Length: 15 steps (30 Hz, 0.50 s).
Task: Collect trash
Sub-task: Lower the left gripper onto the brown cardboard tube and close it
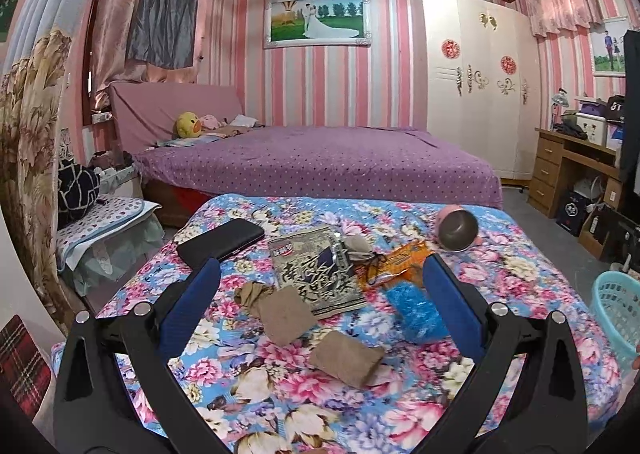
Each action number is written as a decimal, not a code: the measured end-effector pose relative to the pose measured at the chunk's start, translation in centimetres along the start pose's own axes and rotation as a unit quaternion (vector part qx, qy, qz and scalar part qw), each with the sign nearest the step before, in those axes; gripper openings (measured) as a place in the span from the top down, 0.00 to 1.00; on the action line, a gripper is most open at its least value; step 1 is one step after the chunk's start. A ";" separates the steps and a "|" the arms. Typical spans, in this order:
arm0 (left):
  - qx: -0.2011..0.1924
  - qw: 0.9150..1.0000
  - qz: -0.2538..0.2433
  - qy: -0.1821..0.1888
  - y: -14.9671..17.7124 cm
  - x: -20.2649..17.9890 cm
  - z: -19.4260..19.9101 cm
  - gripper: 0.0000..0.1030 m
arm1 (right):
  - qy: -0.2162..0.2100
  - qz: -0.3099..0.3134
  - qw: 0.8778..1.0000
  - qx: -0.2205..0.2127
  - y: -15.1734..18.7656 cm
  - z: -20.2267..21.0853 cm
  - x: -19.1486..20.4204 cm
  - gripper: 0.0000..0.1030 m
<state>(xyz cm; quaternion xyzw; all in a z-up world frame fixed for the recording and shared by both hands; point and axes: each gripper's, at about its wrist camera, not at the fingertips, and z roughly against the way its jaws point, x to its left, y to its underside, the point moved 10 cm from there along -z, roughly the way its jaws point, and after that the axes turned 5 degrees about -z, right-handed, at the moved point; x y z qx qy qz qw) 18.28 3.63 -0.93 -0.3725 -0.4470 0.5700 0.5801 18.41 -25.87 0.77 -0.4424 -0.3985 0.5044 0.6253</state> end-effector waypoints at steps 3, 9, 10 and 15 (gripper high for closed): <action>0.014 1.000 0.000 -0.002 1.1 0.5 -1.0 0.05 | 0.004 0.013 1.000 0.000 1.7 -0.7 0.1 0.04; 0.060 0.998 0.007 0.007 4.2 1.6 -2.4 0.05 | -0.004 -0.010 0.999 0.051 4.5 -3.3 -1.0 0.04; 0.068 0.998 0.009 0.011 4.8 1.5 -2.6 0.05 | -0.002 -0.014 0.998 0.057 4.9 -3.6 -1.2 0.04; 0.104 0.994 0.006 0.023 7.3 1.2 -3.9 0.05 | 0.017 -0.015 0.996 0.085 5.9 -4.7 -2.2 0.04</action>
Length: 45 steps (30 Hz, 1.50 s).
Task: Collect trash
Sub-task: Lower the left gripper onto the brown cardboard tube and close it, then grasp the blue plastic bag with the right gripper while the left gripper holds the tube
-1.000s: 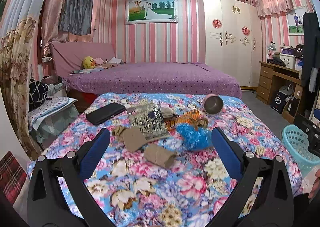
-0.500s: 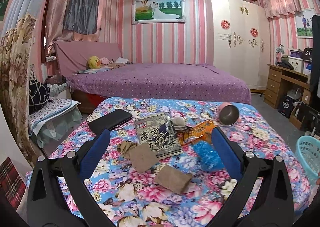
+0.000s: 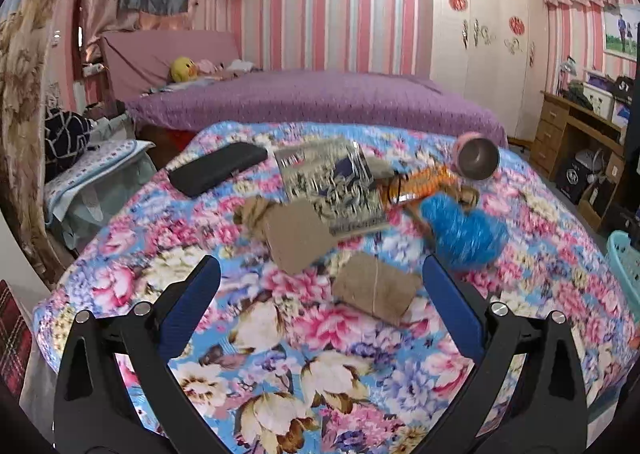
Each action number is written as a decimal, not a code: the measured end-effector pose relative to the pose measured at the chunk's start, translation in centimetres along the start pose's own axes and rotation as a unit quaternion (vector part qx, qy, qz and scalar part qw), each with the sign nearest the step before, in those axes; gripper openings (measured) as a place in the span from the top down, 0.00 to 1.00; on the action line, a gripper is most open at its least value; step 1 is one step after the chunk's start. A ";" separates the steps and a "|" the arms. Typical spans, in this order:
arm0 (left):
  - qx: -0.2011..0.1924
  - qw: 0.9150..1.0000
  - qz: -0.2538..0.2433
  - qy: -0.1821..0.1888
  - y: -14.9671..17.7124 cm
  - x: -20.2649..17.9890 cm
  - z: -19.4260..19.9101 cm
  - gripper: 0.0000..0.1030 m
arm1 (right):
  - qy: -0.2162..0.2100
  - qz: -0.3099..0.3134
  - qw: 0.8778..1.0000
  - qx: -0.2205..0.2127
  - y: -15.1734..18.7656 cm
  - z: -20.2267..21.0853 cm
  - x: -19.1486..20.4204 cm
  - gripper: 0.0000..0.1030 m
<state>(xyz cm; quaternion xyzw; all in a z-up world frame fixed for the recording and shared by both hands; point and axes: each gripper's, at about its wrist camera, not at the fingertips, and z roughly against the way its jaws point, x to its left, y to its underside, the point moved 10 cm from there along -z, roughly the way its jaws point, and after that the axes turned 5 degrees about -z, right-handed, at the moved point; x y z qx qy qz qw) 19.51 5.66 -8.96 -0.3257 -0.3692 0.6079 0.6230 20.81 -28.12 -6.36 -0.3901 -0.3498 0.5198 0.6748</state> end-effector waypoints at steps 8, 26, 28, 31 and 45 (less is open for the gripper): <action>0.033 0.999 0.000 0.024 0.9 -1.7 -2.9 0.05 | 0.019 0.013 1.000 -0.008 -0.3 -0.1 -0.8 0.04; 0.070 0.992 -0.062 0.087 1.3 -4.6 -4.6 0.49 | -0.024 0.023 0.999 0.022 1.2 -1.4 1.9 0.04; 0.058 0.993 -0.057 0.084 0.7 -4.1 -4.0 0.49 | -0.035 0.024 0.999 0.024 1.4 -1.3 2.6 0.04; 0.036 0.996 -0.051 0.060 -0.5 -2.4 -2.9 0.49 | -0.051 0.034 0.998 0.030 1.9 -1.4 4.4 0.04; 0.001 0.997 0.039 -0.066 -3.5 7.1 -2.0 0.49 | -0.138 0.093 0.984 0.059 3.6 -2.4 17.2 0.05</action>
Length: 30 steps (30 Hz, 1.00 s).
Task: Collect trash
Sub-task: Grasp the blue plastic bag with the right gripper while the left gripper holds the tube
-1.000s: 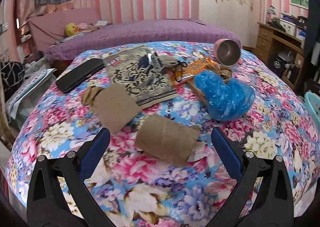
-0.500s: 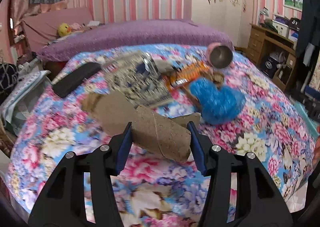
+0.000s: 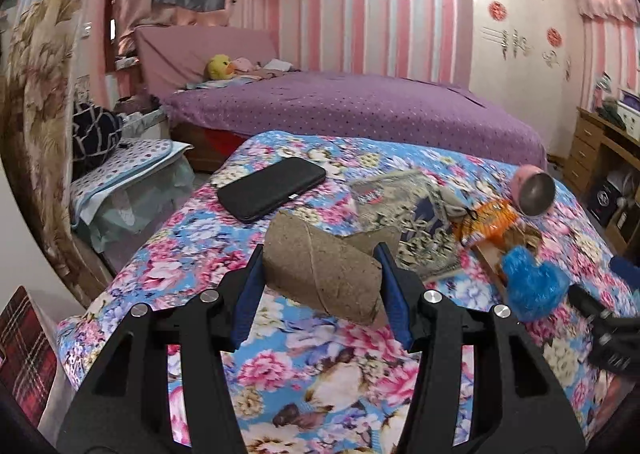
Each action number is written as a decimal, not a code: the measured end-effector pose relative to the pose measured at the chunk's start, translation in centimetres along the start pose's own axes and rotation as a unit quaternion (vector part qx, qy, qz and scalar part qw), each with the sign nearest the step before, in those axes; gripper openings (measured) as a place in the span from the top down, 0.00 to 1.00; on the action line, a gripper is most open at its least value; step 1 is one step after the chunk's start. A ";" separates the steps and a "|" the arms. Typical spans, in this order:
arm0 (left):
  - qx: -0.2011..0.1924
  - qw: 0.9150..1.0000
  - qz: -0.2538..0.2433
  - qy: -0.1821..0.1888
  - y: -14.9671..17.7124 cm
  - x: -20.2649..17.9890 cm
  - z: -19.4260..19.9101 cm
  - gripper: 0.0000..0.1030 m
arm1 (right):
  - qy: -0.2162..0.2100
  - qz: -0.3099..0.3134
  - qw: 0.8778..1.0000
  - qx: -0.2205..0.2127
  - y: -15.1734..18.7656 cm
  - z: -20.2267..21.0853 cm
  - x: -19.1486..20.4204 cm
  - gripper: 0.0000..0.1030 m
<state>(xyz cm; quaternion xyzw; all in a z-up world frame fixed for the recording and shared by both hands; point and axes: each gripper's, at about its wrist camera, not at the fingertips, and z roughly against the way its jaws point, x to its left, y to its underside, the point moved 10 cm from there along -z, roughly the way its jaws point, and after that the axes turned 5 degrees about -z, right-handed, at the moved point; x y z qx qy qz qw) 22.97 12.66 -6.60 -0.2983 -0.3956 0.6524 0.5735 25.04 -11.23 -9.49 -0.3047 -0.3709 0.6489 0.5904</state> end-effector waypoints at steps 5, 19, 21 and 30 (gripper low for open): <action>0.015 1.000 0.009 0.009 0.4 0.2 -0.9 0.49 | -0.006 0.027 0.999 0.030 0.6 -2.5 2.5 0.27; 0.013 0.999 0.012 0.030 0.7 -1.6 -0.2 0.49 | -0.043 0.002 0.999 -0.015 -0.4 1.6 -0.6 0.66; 0.011 0.999 0.011 0.033 0.7 -2.2 0.0 0.49 | -0.034 0.001 0.999 -0.018 -0.5 2.1 -1.8 0.66; 0.003 0.999 -0.010 0.047 0.8 -6.4 1.0 0.49 | -0.007 -0.017 1.000 -0.023 0.0 3.9 -7.0 0.66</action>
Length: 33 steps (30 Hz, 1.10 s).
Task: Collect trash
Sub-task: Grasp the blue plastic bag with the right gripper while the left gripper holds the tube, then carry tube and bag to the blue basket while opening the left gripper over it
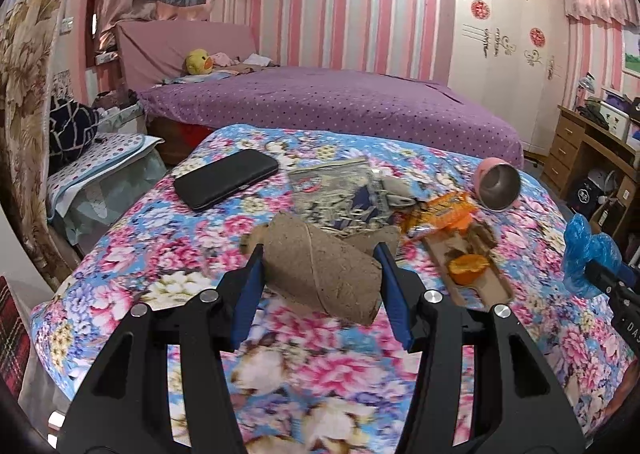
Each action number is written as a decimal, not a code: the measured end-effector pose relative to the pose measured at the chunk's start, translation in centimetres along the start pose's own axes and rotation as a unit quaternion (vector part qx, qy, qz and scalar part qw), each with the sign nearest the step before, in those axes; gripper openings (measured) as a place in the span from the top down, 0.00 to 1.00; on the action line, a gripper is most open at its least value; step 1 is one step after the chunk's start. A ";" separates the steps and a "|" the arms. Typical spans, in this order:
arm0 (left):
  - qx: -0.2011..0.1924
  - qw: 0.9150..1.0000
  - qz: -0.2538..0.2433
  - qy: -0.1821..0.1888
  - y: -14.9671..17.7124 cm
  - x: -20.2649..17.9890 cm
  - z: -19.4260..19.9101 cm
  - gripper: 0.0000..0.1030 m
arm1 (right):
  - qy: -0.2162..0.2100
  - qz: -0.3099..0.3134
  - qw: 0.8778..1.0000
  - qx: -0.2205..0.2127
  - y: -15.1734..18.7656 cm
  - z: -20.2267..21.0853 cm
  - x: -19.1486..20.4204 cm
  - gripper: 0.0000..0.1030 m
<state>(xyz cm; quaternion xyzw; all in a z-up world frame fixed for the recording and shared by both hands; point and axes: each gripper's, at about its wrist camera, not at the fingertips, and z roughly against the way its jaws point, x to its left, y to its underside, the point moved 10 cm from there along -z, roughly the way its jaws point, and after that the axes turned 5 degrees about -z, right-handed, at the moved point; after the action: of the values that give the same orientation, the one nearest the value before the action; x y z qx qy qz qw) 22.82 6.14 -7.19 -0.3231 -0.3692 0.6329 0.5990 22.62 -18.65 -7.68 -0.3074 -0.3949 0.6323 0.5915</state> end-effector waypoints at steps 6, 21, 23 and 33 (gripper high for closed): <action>-0.004 1.000 -0.025 0.013 0.0 -3.5 0.3 0.49 | 0.010 -0.009 1.000 -0.006 0.0 1.6 -2.6 0.66; -0.027 0.995 -0.074 0.058 -1.7 -13.6 2.4 0.49 | 0.070 -0.051 0.996 -0.023 -1.0 5.5 -14.0 0.66; -0.028 0.994 -0.074 0.076 -1.9 -15.6 2.7 0.49 | 0.091 -0.060 0.994 -0.021 -0.6 6.2 -16.8 0.66; -0.001 0.978 -0.111 0.176 0.2 -29.5 3.2 0.49 | 0.170 -0.117 0.978 0.010 3.8 9.3 -30.0 0.66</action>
<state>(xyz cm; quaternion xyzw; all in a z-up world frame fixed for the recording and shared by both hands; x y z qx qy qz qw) 22.19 -23.53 -6.66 -0.3871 -0.2919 0.4955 0.7207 16.09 -49.62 -8.66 -0.3561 -0.3156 0.5008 0.7230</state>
